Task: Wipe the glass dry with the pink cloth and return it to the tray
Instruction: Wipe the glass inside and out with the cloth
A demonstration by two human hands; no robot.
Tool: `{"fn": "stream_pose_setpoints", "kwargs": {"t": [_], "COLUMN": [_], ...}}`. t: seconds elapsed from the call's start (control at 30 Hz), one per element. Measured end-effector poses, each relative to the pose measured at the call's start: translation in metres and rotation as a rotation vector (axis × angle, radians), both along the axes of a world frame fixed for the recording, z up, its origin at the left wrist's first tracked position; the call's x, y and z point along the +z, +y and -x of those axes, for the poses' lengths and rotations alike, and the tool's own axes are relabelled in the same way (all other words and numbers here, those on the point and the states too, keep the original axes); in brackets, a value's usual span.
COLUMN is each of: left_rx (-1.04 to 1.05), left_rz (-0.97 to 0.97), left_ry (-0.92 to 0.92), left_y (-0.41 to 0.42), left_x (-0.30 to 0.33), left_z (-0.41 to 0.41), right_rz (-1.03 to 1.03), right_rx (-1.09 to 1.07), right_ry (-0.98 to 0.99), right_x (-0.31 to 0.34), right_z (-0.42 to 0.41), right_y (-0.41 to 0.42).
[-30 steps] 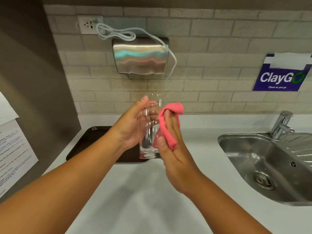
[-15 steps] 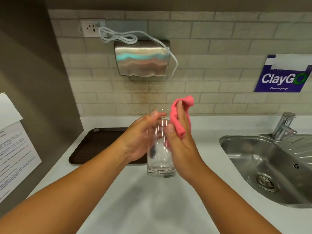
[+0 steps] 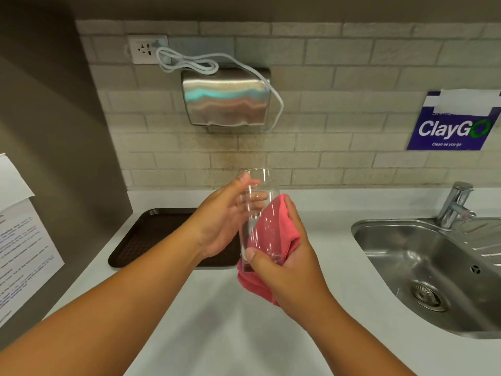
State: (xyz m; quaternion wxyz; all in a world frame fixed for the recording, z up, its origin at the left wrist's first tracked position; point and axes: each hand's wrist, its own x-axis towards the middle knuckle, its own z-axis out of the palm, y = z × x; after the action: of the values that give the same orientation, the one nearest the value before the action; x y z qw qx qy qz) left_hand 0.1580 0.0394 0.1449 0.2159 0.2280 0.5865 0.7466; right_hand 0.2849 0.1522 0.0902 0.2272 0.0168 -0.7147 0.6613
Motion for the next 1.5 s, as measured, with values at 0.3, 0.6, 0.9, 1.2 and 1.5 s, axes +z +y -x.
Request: {"fn": "stream_pose_setpoints", "kwargs": {"t": [0.3, 0.6, 0.9, 1.2, 1.5], "left_rx": [0.288, 0.333, 0.189, 0.154, 0.107], "left_rz": [0.265, 0.25, 0.181, 0.096, -0.022], "left_ry": [0.23, 0.066, 0.02, 0.026, -0.071], "left_y": [0.015, 0.018, 0.01, 0.006, 0.004], "left_x": [0.028, 0.013, 0.006, 0.009, 0.011], "left_z": [-0.021, -0.012, -0.01, -0.019, -0.006], "right_rz": [-0.153, -0.753, -0.637, -0.048, -0.053], "right_rx": [-0.08, -0.215, -0.03, 0.131, 0.214], "right_ry": [0.096, 0.224, 0.134, 0.032, 0.046], "right_x": [-0.002, -0.024, 0.004, 0.034, -0.01], "right_z": [0.007, -0.004, 0.008, 0.021, 0.001], "right_y": [-0.005, -0.016, 0.003, 0.02, 0.007]}}
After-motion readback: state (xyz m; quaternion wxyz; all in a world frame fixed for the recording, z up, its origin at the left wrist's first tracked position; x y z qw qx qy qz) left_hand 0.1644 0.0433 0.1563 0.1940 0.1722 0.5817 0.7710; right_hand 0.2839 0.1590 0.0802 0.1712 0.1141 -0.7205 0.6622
